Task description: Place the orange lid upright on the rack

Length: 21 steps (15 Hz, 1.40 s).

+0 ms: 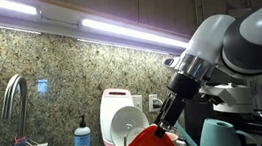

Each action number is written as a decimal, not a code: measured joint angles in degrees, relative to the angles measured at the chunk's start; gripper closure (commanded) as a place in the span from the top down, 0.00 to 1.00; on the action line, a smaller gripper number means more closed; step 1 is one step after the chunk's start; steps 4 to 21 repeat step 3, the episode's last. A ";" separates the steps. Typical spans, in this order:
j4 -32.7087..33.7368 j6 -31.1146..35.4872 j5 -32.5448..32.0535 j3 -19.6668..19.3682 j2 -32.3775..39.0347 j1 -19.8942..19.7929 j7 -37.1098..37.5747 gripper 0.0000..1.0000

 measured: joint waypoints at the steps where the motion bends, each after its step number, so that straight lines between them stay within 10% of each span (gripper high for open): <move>1: -0.59 0.95 2.60 4.89 0.12 -3.38 -3.28 1.00; 3: -1.30 2.24 6.37 11.34 0.65 -7.61 -8.14 1.00; 21: -1.30 2.24 6.37 11.34 0.65 -7.61 -8.14 1.00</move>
